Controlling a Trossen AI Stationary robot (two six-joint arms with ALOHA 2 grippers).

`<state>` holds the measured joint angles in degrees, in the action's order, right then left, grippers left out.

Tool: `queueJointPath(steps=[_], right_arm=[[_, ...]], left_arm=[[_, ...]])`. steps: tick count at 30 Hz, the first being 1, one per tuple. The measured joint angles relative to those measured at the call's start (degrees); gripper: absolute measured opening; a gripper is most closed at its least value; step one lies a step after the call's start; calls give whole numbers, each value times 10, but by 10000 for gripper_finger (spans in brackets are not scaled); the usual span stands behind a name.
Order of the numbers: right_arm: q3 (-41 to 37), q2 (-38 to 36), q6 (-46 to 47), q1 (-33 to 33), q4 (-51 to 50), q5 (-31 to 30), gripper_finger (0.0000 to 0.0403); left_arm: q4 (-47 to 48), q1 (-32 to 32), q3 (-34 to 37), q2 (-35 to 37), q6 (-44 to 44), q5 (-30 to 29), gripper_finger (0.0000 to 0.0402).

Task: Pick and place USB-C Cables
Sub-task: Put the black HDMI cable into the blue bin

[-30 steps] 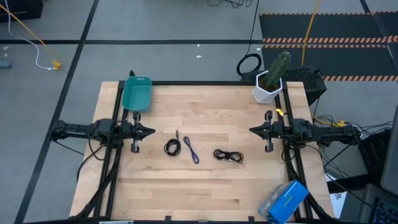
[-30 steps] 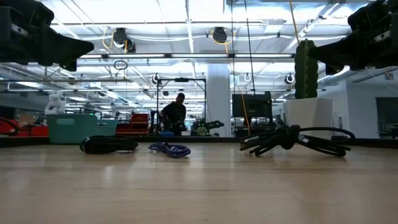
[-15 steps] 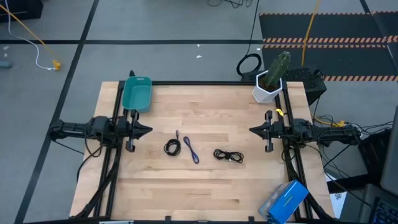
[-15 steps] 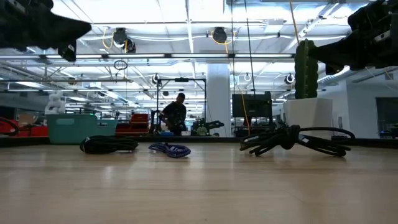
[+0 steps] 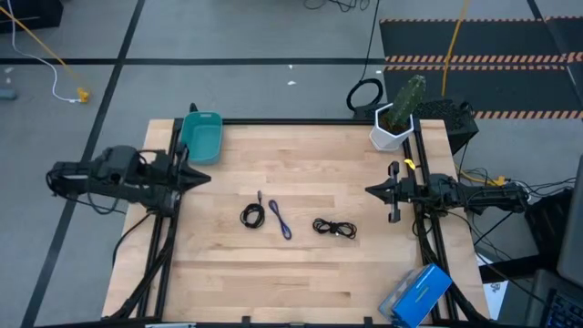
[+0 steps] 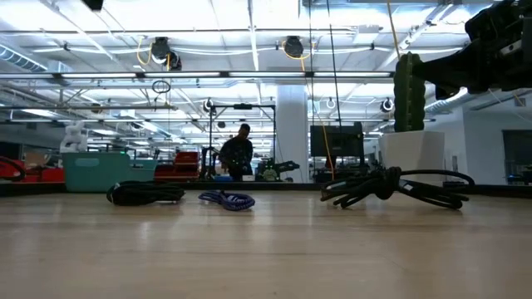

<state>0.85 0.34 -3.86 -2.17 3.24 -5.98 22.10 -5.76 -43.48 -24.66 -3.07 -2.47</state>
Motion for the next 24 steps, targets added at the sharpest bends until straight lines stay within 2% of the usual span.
queueJointPath(steps=[15,19,24], right_arm=[[0,0,0,0,16,0,0],[0,0,0,0,17,0,0],[0,0,0,0,17,0,0]], left_arm=[[218,0,-342,-142,77,-6,21],[235,0,-403,-157,78,-6,21],[250,0,-440,-159,79,-6,21]])
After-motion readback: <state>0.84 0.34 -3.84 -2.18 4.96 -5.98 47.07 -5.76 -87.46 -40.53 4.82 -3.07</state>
